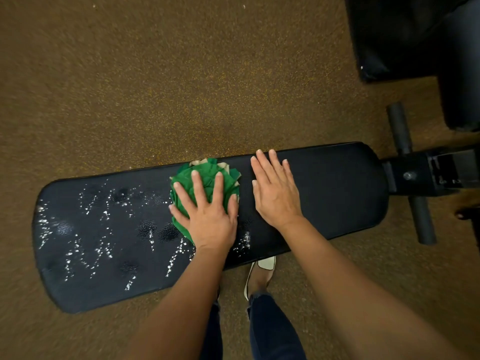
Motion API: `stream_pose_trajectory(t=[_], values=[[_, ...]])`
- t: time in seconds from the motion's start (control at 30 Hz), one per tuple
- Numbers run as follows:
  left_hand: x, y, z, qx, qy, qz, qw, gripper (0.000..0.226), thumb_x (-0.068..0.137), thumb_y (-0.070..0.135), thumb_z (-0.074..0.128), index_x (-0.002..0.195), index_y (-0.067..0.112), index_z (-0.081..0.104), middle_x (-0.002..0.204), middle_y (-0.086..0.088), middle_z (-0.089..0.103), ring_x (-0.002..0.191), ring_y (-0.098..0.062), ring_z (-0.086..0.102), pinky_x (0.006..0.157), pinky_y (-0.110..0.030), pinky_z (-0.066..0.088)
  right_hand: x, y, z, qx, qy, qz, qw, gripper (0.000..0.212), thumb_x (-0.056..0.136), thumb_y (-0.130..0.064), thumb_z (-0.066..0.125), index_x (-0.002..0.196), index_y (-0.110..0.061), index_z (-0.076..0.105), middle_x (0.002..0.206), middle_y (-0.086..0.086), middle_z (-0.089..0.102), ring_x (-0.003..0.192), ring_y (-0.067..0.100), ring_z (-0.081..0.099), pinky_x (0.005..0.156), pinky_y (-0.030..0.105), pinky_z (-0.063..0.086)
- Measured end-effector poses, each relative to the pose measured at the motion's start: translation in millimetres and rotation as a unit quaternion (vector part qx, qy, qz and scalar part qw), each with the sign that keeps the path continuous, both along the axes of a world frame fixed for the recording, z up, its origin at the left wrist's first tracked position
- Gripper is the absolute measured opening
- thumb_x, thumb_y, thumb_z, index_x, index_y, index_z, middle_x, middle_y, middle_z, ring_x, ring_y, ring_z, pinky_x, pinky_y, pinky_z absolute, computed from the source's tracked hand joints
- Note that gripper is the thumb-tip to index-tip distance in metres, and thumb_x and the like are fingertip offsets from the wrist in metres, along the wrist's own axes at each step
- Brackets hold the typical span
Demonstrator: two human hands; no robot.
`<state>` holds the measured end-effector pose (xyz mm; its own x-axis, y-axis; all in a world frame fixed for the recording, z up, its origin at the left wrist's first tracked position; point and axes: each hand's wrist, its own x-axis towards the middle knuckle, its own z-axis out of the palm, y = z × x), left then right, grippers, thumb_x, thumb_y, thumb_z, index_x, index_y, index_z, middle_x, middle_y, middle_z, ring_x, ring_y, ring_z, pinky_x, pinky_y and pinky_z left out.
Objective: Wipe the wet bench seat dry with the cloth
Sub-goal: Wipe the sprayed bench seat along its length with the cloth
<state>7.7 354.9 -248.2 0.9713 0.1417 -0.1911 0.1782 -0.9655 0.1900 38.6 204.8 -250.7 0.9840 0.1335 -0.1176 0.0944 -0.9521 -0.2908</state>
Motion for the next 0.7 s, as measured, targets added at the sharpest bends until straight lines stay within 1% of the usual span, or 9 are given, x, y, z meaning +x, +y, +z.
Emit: stream_pose_trajectory(t=[0.17, 0.2, 0.33, 0.37, 0.47, 0.53, 0.57, 0.67, 0.7], values=[[26, 30, -4, 0.013, -0.055, -0.179, 0.982, 0.049, 0.092, 0.055, 0.04, 0.139, 0.041, 0.042, 0.153, -0.003, 0.032, 0.142, -0.037, 0.02, 0.11, -0.058, 0.017, 0, 0, -2, -0.015, 0.013, -0.013, 1.0, 0.054, 0.098, -0.032, 0.029, 0.148, -0.01, 0.033, 0.157, 0.009, 0.026, 0.146, 0.029, 0.017, 0.118, 0.045, 0.01], [33, 37, -5, 0.014, -0.06, -0.193, 0.979, 0.049, 0.092, 0.054, 0.039, 0.139, 0.04, 0.042, 0.153, -0.003, 0.033, 0.142, -0.036, 0.021, 0.111, -0.057, 0.017, 0, 0, -2, -0.018, 0.014, -0.012, 1.0, 0.055, 0.098, -0.032, 0.028, 0.148, -0.01, 0.032, 0.157, 0.009, 0.026, 0.147, 0.028, 0.016, 0.118, 0.044, 0.008], [32, 18, -3, 0.003, -0.055, -0.067, 0.996, 0.051, 0.092, 0.048, 0.041, 0.141, 0.032, 0.042, 0.152, -0.009, 0.033, 0.141, -0.04, 0.021, 0.112, -0.059, 0.015, -1, 0, -2, -0.024, 0.019, -0.012, 0.999, 0.056, 0.098, -0.033, 0.028, 0.149, -0.009, 0.03, 0.158, 0.009, 0.023, 0.147, 0.028, 0.013, 0.119, 0.044, 0.008], [25, 6, -1, -0.004, -0.053, -0.074, 0.996, 0.052, 0.092, 0.047, 0.042, 0.141, 0.03, 0.043, 0.152, -0.01, 0.033, 0.14, -0.041, 0.021, 0.112, -0.059, 0.013, -1, 0, -2, -0.022, 0.018, -0.013, 1.0, 0.056, 0.098, -0.032, 0.028, 0.149, -0.009, 0.03, 0.158, 0.009, 0.023, 0.147, 0.028, 0.013, 0.119, 0.045, 0.009], [14, 7, -1, -0.01, -0.045, -0.228, 0.973, 0.052, 0.093, 0.049, 0.039, 0.142, 0.032, 0.041, 0.154, -0.007, 0.031, 0.141, -0.04, 0.02, 0.112, -0.06, 0.015, -1, 0, -1, -0.015, 0.016, -0.009, 1.0, 0.058, 0.093, -0.028, 0.029, 0.148, -0.009, 0.032, 0.158, 0.01, 0.024, 0.147, 0.029, 0.014, 0.119, 0.047, 0.013], [26, 28, -3, 0.007, -0.051, -0.266, 0.963, 0.052, 0.094, 0.05, 0.036, 0.143, 0.032, 0.04, 0.154, -0.007, 0.03, 0.142, -0.039, 0.02, 0.111, -0.06, 0.019, -1, 0, 0, -0.016, 0.015, -0.011, 1.0, 0.058, 0.094, -0.029, 0.029, 0.148, -0.009, 0.033, 0.157, 0.01, 0.025, 0.147, 0.029, 0.015, 0.119, 0.047, 0.013], [35, 36, -5, 0.02, -0.056, -0.231, 0.971, 0.052, 0.094, 0.05, 0.036, 0.142, 0.031, 0.04, 0.154, -0.008, 0.031, 0.142, -0.039, 0.02, 0.111, -0.06, 0.019, -1, 0, 0, -0.016, 0.014, -0.012, 1.0, 0.057, 0.096, -0.031, 0.029, 0.148, -0.009, 0.032, 0.157, 0.01, 0.025, 0.147, 0.028, 0.016, 0.119, 0.046, 0.013], [53, 36, -7, 0.018, -0.058, -0.032, 0.998, 0.051, 0.093, 0.045, 0.039, 0.139, 0.023, 0.046, 0.151, -0.013, 0.035, 0.14, -0.043, 0.022, 0.111, -0.061, 0.016, -2, 0, -2, -0.023, 0.019, -0.014, 0.999, 0.056, 0.098, -0.033, 0.027, 0.149, -0.009, 0.03, 0.158, 0.01, 0.023, 0.147, 0.028, 0.014, 0.119, 0.045, 0.011], [51, 27, -6, 0.006, -0.061, -0.016, 0.998, 0.05, 0.093, 0.043, 0.04, 0.138, 0.021, 0.047, 0.15, -0.014, 0.036, 0.14, -0.043, 0.022, 0.112, -0.061, 0.015, -2, 1, -2, -0.024, 0.018, -0.012, 0.999, 0.056, 0.099, -0.033, 0.026, 0.149, -0.009, 0.029, 0.158, 0.01, 0.023, 0.147, 0.028, 0.014, 0.119, 0.045, 0.011]])
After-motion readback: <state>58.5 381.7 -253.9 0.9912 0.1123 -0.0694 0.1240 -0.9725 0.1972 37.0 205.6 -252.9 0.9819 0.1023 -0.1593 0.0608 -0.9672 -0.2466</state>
